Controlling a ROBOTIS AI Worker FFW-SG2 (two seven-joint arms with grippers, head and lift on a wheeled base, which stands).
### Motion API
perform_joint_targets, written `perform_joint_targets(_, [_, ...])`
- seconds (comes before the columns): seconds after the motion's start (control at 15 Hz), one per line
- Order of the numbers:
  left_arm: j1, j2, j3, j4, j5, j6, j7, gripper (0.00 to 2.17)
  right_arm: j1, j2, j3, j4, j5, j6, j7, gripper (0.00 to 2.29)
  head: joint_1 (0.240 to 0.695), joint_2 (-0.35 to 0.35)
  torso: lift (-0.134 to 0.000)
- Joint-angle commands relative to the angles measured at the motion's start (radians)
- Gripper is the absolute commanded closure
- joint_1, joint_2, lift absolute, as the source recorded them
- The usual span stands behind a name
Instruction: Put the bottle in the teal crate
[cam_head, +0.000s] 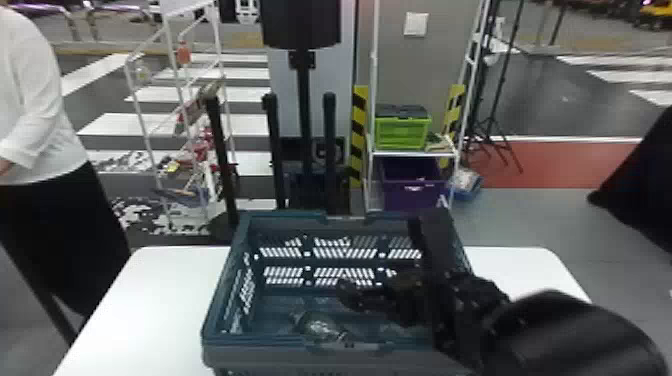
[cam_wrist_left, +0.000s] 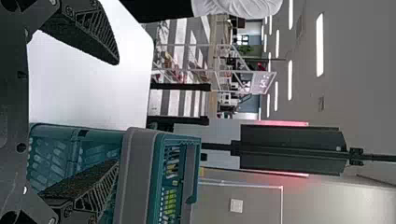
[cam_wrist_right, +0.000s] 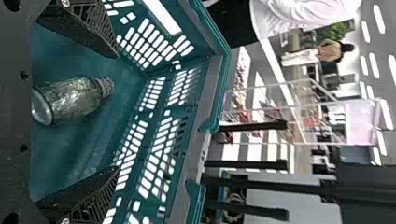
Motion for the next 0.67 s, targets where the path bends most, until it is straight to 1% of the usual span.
perform_joint_targets(0.0, [-0.005,0.0,-0.001,-0.004,-0.002,0.005,-0.001,0.14,0.166,-0.022,-0.045,-0.142,0.051,-0.094,-0.004,0.04,0.499,0.0,0.0])
perform_joint_targets(0.07, [-0.005,0.0,-0.003,-0.005,-0.002,0.009,-0.001,0.14,0.231,-0.033,-0.062,-0.186,0.07,-0.143,-0.016,0.04,0.499,0.0,0.0])
perform_joint_targets(0.13, [-0.007,-0.002,-0.003,-0.005,-0.002,0.009,0.0,0.14,0.318,-0.042,-0.087,-0.226,0.074,-0.253,-0.027,0.04,0.499,0.0,0.0])
perform_joint_targets(0.33, [-0.01,-0.003,-0.005,-0.004,-0.002,0.015,0.0,0.14,0.544,-0.041,-0.182,-0.298,0.065,-0.56,-0.038,0.04,0.499,0.0,0.0])
perform_joint_targets(0.47, [-0.019,-0.006,-0.011,0.0,-0.003,0.021,0.0,0.14,0.669,-0.039,-0.214,-0.306,0.056,-0.756,-0.042,0.04,0.499,0.0,0.0])
perform_joint_targets(0.53, [-0.022,-0.006,-0.012,0.001,-0.003,0.033,0.0,0.14,0.729,-0.032,-0.22,-0.295,0.054,-0.848,-0.05,0.04,0.499,0.0,0.0])
perform_joint_targets(0.6, [-0.03,-0.008,-0.018,0.001,-0.003,0.042,0.0,0.14,0.774,-0.028,-0.223,-0.28,0.051,-0.91,-0.058,0.04,0.499,0.0,0.0])
